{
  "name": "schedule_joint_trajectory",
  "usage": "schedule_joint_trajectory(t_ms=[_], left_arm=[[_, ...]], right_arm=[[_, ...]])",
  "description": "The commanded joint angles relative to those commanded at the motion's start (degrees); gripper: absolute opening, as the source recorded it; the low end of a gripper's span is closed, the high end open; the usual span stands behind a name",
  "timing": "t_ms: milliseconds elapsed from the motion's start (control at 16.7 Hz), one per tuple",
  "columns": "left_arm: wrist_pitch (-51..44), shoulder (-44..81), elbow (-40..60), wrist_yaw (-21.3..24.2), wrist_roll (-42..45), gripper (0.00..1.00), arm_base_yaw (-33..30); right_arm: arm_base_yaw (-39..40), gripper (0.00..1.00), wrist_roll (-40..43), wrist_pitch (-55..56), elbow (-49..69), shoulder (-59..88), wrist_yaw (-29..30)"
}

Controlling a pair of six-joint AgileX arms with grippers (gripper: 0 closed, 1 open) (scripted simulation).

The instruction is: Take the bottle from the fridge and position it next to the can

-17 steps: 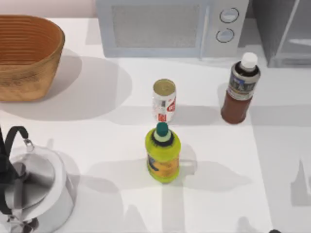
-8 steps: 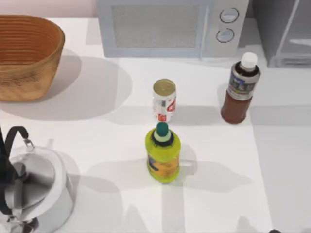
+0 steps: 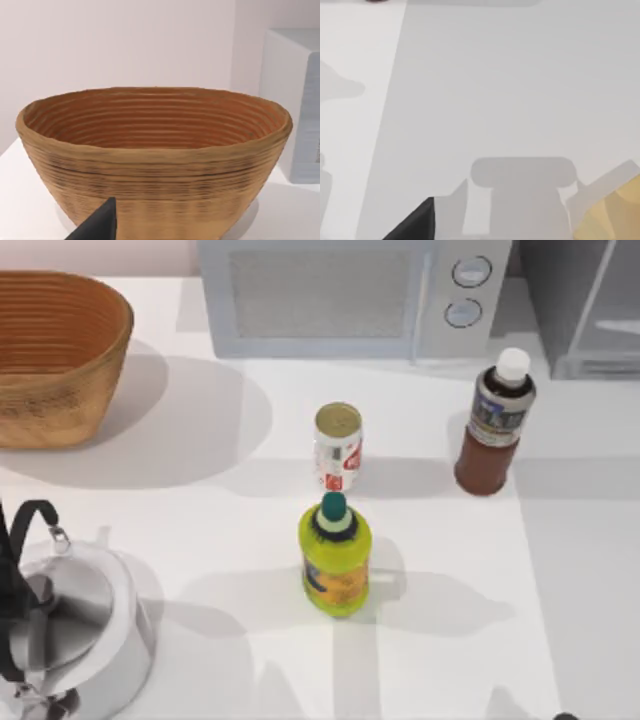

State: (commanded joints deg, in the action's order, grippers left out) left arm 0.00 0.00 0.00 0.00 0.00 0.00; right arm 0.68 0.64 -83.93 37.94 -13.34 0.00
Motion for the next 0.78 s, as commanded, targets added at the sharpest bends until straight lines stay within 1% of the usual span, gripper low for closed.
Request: schedule_joint_trajectory(t_ms=[180, 360, 540, 660, 780], left_arm=[[0.0, 0.0, 0.0, 0.0, 0.0, 1.00, 0.0], [0.0, 0.0, 0.0, 0.0, 0.0, 1.00, 0.0], [0.0, 0.0, 0.0, 0.0, 0.0, 1.00, 0.0], [0.0, 0.0, 0.0, 0.0, 0.0, 1.00, 0.0], [0.0, 0.0, 0.0, 0.0, 0.0, 1.00, 0.0]], right_arm=[[-1.7, 1.00, 1.7, 0.4, 1.0, 1.5, -1.4], [-8.9, 1.00, 8.7, 1.2, 4.6, 8.0, -6.6], [-21.1, 1.00, 21.0, 1.8, 9.8, 19.8, -14.6], [-30.8, 1.00, 32.2, 2.2, 13.6, 30.6, -20.6], [-41.2, 1.00, 45.6, 2.6, 17.4, 43.2, -26.6]])
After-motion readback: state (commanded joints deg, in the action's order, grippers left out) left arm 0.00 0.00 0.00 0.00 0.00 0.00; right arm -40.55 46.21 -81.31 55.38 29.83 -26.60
